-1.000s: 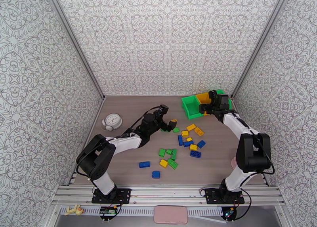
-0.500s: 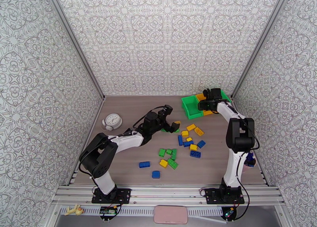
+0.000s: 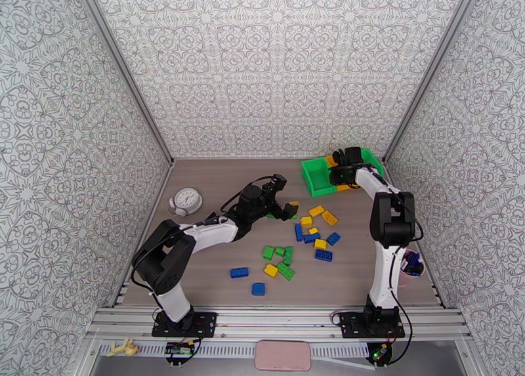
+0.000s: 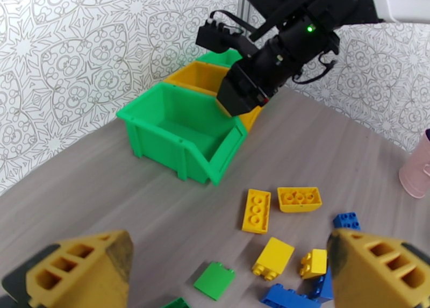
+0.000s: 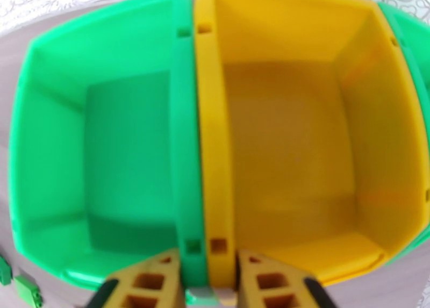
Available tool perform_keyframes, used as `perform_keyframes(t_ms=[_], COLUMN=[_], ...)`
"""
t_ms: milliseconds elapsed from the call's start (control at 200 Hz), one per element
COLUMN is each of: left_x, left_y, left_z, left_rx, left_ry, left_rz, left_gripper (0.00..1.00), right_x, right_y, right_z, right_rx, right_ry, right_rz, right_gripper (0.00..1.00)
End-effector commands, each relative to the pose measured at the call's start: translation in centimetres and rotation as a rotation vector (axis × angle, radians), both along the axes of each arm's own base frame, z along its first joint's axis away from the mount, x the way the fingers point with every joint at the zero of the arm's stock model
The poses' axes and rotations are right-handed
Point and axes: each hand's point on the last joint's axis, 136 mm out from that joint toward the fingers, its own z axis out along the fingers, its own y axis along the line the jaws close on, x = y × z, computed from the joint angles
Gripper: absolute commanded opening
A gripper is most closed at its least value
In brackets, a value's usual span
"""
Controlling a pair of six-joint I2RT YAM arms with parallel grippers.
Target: Sort the legos into containers by color
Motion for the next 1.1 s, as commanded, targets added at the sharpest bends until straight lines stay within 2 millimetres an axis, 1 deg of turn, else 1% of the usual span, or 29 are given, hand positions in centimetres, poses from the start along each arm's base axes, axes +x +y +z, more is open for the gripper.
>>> perform_keyframes(t_ms=[0,125,230,320,405,545,575,585,640,680,690,730,785,860,1095], left_x=[-0.3,-0.4,-0.2,-0.4,-0.7,-1.4,-1.6,-1.7,-2.3,-2.9,-3.0,-3.5,-4.2,-4.9,-6.6], left_y=[0.0,1.4,3.1,4.0,4.7,5.9,6.2,6.2,6.6,6.9,6.9,7.2,7.7,8.6,11.8], left_z=[-0.7,-0.2,-0.4,-0.6,-0.6,-0.2,0.0,0.0,0.0,-0.3,-0.1,-0.5,-0.4,-0.4,-0.1], left_rx=[0.012,-0.010,-0.029,-0.027,-0.025,-0.013,-0.008,-0.006,0.008,0.024,0.023,0.038,0.042,0.043,0.031], left_ry=[0.003,-0.014,0.007,0.019,0.029,0.048,0.048,0.050,0.054,0.064,0.058,0.073,0.077,0.085,0.091], left_rz=[-0.004,0.026,0.056,0.049,0.034,0.021,0.017,0.013,0.003,-0.007,-0.011,-0.020,-0.027,-0.023,0.008], left_gripper=[1.00,1.00,1.00,1.00,1.00,1.00,1.00,1.00,1.00,1.00,1.00,1.00,1.00,1.00,1.00], right_x=[0.2,0.1,0.0,-0.2,-0.4,-1.0,-1.1,-1.1,-1.4,-1.7,-1.7,-2.0,-2.4,-2.5,-2.8], right_y=[1.5,2.8,3.9,4.8,6.3,9.5,10.6,10.7,12.4,13.6,13.9,15.1,16.7,18.9,24.0], right_z=[0.7,1.2,1.7,2.1,2.3,2.8,2.8,2.9,2.6,2.4,2.4,2.1,1.9,2.0,1.0], right_rx=[0.026,0.032,0.034,0.021,0.030,0.046,0.053,0.059,0.068,0.072,0.072,0.073,0.078,0.096,0.151], right_ry=[-0.012,-0.038,-0.057,-0.080,-0.090,-0.090,-0.090,-0.090,-0.087,-0.082,-0.082,-0.073,-0.066,-0.065,-0.023], right_rz=[0.001,-0.021,-0.072,-0.119,-0.146,-0.176,-0.175,-0.184,-0.182,-0.179,-0.178,-0.176,-0.166,-0.159,-0.220], right_gripper=[0.26,0.23,0.22,0.22,0.22,0.21,0.21,0.21,0.21,0.21,0.21,0.21,0.21,0.21,0.21])
